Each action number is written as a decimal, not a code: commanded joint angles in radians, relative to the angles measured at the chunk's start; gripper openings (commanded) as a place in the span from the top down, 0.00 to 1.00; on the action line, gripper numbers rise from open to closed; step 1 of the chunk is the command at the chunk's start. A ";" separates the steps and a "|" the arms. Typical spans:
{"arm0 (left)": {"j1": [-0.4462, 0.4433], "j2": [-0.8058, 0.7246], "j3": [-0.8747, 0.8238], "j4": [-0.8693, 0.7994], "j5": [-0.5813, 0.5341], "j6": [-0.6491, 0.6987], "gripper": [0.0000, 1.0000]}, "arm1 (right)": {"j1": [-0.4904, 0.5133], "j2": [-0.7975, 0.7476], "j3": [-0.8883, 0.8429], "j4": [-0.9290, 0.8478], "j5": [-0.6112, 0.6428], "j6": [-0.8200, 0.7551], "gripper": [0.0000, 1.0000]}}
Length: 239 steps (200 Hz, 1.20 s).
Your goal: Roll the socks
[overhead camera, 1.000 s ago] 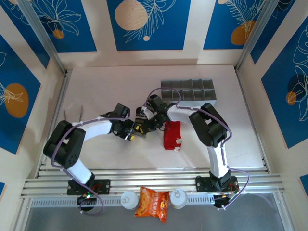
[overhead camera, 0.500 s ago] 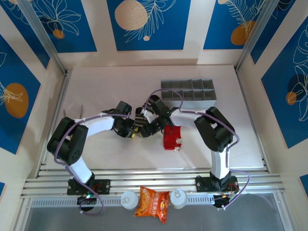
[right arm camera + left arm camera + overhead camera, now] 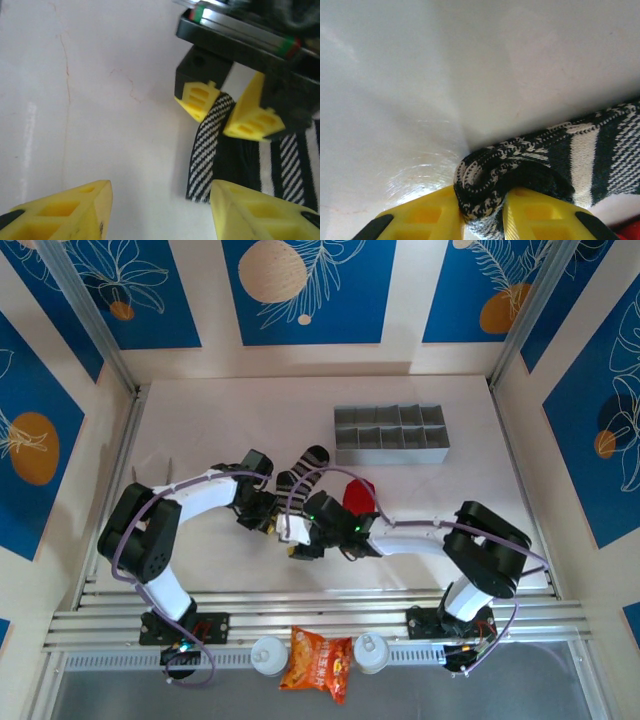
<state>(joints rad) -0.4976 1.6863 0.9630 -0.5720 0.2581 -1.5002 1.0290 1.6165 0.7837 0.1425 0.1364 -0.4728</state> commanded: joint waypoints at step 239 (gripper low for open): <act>0.080 -0.295 -0.046 -0.154 -0.023 -0.018 0.35 | -0.050 0.207 0.187 -0.238 -0.197 0.200 1.00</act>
<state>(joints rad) -0.4362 1.4143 0.9573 -0.6575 0.2527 -1.4914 1.0054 1.8267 0.9607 0.0345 0.1448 -0.3973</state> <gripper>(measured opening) 0.651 0.063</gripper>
